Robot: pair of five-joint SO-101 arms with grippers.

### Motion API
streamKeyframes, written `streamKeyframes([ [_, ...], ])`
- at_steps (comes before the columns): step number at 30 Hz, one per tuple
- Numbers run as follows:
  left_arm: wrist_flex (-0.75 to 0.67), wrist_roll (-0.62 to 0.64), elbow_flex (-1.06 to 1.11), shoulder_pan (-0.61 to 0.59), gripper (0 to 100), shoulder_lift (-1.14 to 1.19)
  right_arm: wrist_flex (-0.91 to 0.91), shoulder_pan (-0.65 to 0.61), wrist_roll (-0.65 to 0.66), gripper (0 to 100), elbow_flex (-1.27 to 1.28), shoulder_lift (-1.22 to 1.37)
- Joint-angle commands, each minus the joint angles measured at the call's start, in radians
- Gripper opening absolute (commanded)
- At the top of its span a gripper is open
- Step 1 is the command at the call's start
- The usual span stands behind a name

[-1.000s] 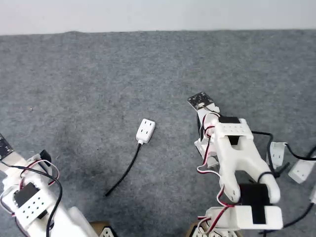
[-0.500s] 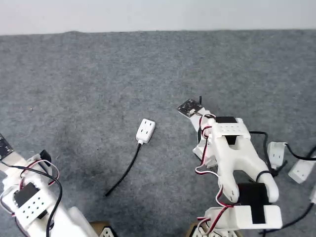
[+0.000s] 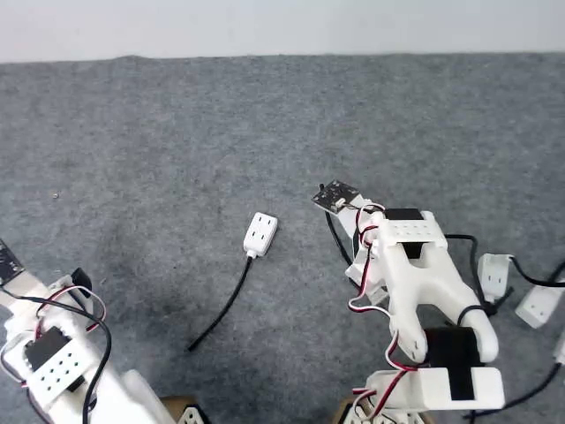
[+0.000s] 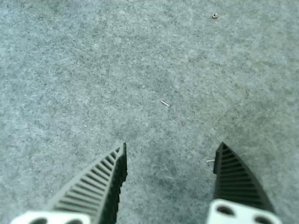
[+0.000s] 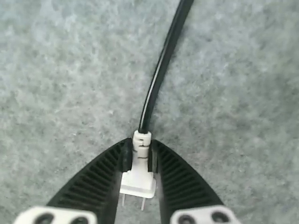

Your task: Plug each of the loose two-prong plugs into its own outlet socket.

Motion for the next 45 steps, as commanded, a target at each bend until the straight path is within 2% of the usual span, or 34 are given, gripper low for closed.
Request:
streamKeyframes([
  [1, -0.015, -0.072, 0.001, 0.048, 28, 0.002, 0.012, -0.008, -0.046, 0.9, -0.037, -0.036],
  [6, 0.041, -0.161, 0.001, 0.120, 25, 0.002, 0.111, -0.042, -0.110, 0.9, -0.078, -0.177],
  [12, 0.083, -0.198, 0.001, 0.238, 2, 0.002, 0.226, -0.174, -0.222, 0.9, -0.095, -0.478],
  [13, 0.094, -0.198, 0.001, 0.258, 1, 0.002, 0.245, -0.208, -0.238, 0.9, -0.095, -0.529],
  [21, 0.207, -0.198, 0.002, 0.491, 1, 0.005, 0.255, -0.427, -0.390, 0.9, -0.100, -0.816],
  [25, 0.213, -0.199, -0.005, 0.595, 1, 0.008, 0.234, -0.535, -0.402, 0.9, -0.095, -0.860],
  [30, 0.244, -0.201, -0.111, 0.750, 1, 0.222, 0.180, -0.622, -0.405, 0.9, -0.092, -0.860],
  [32, 0.244, -0.249, -0.182, 0.786, 1, 0.381, 0.159, -0.634, -0.422, 0.9, -0.081, -0.860],
  [34, 0.247, -0.362, -0.257, 0.787, 1, 0.520, 0.120, -0.638, -0.445, 0.9, -0.052, -0.863],
  [37, 0.325, -0.460, -0.357, 0.807, 1, 0.632, 0.038, -0.653, -0.460, 0.9, 0.028, -0.860],
  [40, 0.331, -0.514, -0.360, 0.856, 1, 0.652, -0.054, -0.674, -0.489, 0.9, 0.117, -0.860],
  [45, 0.338, -0.601, -0.292, 0.870, 1, 0.563, -0.140, -0.699, -0.512, 0.9, 0.201, -0.858],
])
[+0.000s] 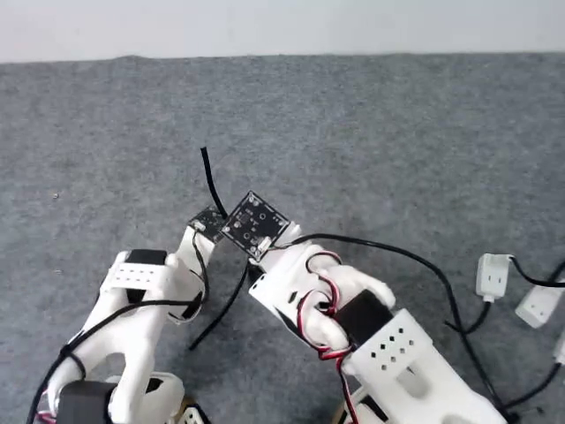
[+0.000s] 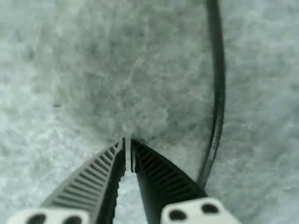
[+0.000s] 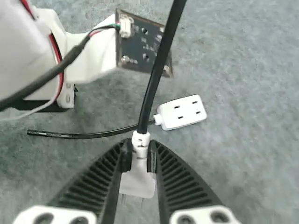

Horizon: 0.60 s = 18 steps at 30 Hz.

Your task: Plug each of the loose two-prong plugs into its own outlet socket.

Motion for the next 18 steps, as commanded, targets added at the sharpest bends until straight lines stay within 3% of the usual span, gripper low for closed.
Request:
streamKeyframes([
  [1, 0.012, -0.075, 0.033, 0.018, 1, -0.091, -0.065, -0.033, -0.023, 0.9, 0.020, -0.025],
  [7, 0.052, -0.180, 0.194, 0.103, 1, -0.351, -0.088, -0.091, -0.043, 0.9, 0.049, -0.025],
  [14, 0.100, -0.178, 0.325, 0.123, 1, -0.672, -0.088, -0.088, -0.046, 0.9, 0.049, -0.025],
  [18, 0.074, -0.008, 0.383, 0.109, 1, -0.818, -0.142, -0.021, -0.120, 0.9, 0.052, -0.021],
])
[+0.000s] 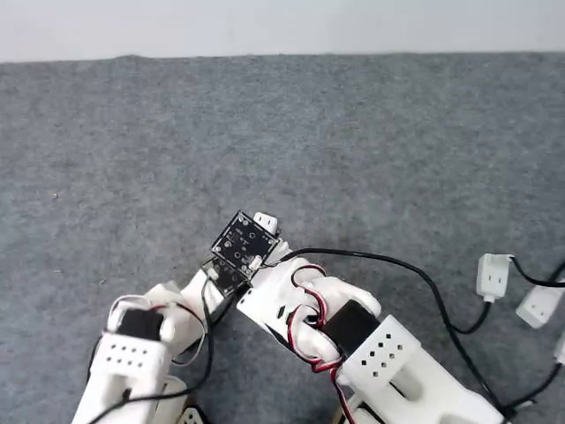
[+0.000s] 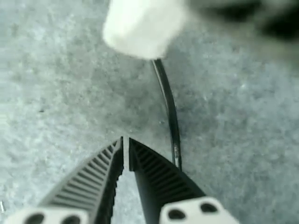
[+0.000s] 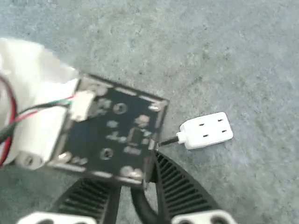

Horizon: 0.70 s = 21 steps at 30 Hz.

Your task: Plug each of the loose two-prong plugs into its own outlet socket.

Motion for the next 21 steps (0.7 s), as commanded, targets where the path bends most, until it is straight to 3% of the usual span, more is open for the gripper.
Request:
streamKeyframes([
  [1, -0.035, 0.173, 0.027, -0.018, 1, -0.137, -0.070, 0.085, -0.089, 0.9, -0.014, -0.010],
  [6, -0.104, 0.341, 0.081, -0.132, 1, -0.299, -0.117, 0.182, -0.181, 0.9, -0.094, 0.143],
  [13, -0.112, 0.345, 0.097, -0.184, 1, -0.368, -0.105, 0.216, -0.235, 0.9, -0.324, 0.466],
  [21, -0.112, 0.339, 0.099, -0.186, 1, -0.370, -0.101, 0.340, -0.276, 0.9, -0.582, 0.753],
])
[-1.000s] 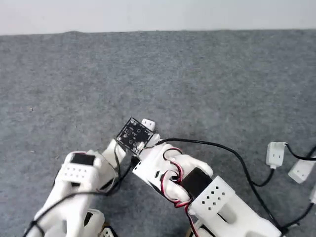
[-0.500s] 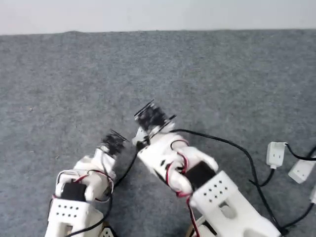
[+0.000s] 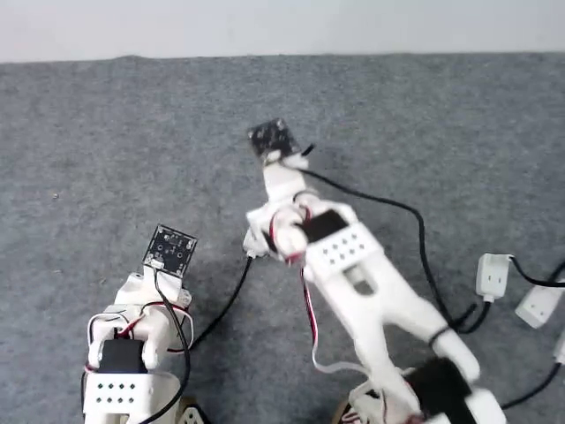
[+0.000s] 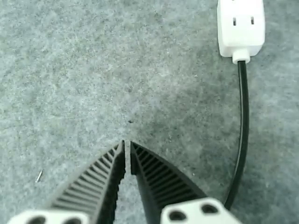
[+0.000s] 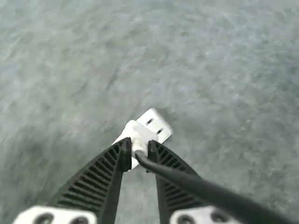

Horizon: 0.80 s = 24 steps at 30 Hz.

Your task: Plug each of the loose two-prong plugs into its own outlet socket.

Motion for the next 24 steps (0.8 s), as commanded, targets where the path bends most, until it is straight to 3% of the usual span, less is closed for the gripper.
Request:
streamKeyframes([
  [1, -0.020, 0.003, -0.010, -0.009, 1, -0.008, -0.010, 0.056, -0.028, 0.9, -0.144, 0.079],
  [24, -0.018, -0.049, 0.001, -0.006, 1, -0.012, 0.047, 0.016, -0.109, 0.8, -0.184, 0.148],
])
